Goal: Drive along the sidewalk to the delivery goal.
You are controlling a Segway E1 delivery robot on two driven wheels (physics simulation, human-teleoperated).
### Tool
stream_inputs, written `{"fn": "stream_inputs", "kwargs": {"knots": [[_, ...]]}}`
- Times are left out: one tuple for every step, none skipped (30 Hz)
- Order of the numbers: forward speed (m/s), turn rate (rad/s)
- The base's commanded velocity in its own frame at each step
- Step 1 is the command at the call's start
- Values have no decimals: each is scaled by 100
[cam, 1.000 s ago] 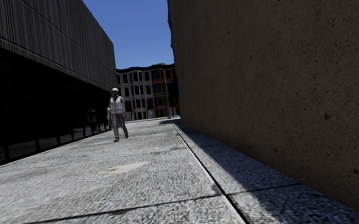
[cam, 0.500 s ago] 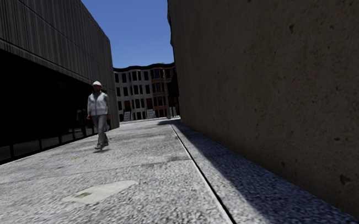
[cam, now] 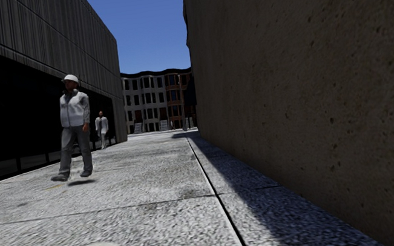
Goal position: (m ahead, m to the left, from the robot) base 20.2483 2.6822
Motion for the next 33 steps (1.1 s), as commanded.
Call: {"fn": "stream_inputs", "kwargs": {"knots": [[200, 0], [200, 0], [200, 0], [200, 0], [200, 0], [200, 0], [200, 0], [200, 0], [200, 0], [200, 0], [200, 0], [200, 0], [200, 0], [200, 0], [200, 0], [200, 0], [200, 0], [200, 0], [200, 0], [200, 0], [200, 0], [200, 0], [200, 0], [200, 0], [200, 0], [200, 0], [200, 0], [200, 0], [200, 0], [200, 0], [200, 1], [200, 3], [200, 3]]}}
